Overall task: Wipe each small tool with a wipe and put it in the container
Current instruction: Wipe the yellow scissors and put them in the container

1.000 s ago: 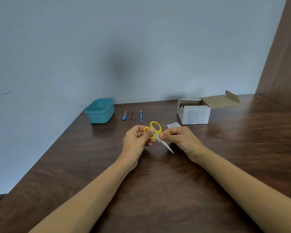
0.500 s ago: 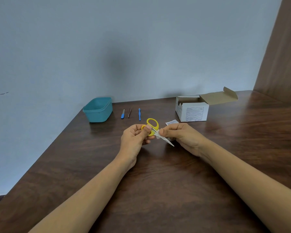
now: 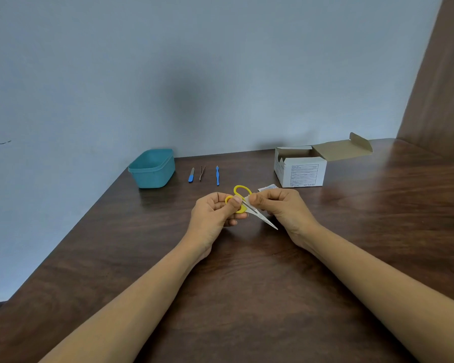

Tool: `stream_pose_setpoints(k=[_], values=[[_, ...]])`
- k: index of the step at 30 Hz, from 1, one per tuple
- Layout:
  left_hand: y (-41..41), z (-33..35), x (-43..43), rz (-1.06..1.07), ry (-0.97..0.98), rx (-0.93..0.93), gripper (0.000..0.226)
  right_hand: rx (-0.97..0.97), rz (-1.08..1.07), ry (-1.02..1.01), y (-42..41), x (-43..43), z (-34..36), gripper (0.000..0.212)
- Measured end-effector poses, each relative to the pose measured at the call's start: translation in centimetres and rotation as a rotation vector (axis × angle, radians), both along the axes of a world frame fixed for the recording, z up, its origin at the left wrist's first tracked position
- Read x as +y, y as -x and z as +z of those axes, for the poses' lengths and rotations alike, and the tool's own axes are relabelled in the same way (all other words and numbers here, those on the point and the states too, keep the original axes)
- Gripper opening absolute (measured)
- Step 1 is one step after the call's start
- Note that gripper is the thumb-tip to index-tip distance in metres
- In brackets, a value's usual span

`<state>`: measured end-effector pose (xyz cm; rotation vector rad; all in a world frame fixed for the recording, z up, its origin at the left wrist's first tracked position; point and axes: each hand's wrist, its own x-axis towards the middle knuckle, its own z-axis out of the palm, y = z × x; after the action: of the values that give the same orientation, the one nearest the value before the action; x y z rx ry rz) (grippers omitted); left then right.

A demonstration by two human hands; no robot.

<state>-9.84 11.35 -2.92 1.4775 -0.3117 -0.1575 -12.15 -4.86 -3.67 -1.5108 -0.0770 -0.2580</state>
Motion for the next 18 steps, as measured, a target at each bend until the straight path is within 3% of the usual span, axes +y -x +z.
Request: stream_pose_setpoints(k=[12,18], values=[[0.12,0.43,0.0,-0.038,-0.028,0.004,0.014,0.027,0.063,-0.003,0.21,-0.02,0.5,0.015],[-0.1,0.25,-0.05,0.057,0.062,0.048,0.013,0.1,0.014,-0.315,-0.37,-0.42,0.8,0.017]])
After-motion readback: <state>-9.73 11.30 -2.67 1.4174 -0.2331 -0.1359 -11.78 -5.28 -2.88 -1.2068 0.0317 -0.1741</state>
